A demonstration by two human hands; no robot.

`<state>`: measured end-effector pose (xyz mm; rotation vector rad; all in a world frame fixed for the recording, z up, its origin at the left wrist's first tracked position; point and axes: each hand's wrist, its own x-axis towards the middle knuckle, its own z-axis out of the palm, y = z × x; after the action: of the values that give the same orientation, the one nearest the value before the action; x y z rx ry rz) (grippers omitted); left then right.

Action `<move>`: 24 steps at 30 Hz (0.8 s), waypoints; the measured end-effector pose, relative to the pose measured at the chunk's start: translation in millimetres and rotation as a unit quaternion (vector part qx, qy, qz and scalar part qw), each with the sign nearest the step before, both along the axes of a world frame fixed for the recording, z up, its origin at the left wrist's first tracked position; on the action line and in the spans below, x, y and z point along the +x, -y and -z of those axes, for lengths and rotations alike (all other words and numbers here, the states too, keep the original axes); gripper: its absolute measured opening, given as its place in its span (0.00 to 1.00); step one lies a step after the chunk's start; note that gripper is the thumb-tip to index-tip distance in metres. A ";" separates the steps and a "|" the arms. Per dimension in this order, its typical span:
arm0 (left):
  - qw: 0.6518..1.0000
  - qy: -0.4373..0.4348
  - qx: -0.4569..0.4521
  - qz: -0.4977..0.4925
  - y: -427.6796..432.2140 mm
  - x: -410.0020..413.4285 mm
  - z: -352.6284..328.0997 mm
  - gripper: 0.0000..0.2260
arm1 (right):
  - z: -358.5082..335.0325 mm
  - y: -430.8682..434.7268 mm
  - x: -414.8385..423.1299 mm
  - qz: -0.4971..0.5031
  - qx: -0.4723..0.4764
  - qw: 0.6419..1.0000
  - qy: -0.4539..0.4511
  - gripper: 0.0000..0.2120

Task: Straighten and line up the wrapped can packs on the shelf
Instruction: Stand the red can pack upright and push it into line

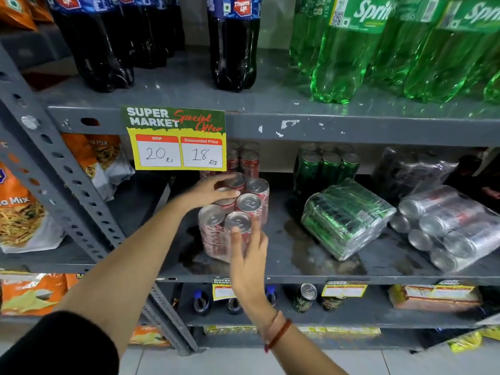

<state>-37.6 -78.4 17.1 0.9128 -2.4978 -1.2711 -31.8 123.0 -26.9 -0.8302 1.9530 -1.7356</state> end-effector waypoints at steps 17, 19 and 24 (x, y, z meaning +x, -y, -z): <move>0.935 0.056 -0.286 -0.201 -112.4 23.8 42.9 0.46 | -26.4 92.8 -153.7 -0.258 0.259 0.804 -0.470 0.24; 0.927 0.059 -0.345 -0.131 -93.3 35.4 41.9 0.48 | -22.7 85.0 -151.4 -0.231 0.255 0.804 -0.485 0.23; 0.979 0.069 -0.191 0.022 -33.4 69.3 25.5 0.49 | -9.0 59.3 -120.0 -0.114 0.233 0.825 -0.502 0.23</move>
<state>31.7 -45.0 -8.4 0.8785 -2.7451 -0.7156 -151.8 63.6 -17.9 -1.9092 2.5471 -0.5761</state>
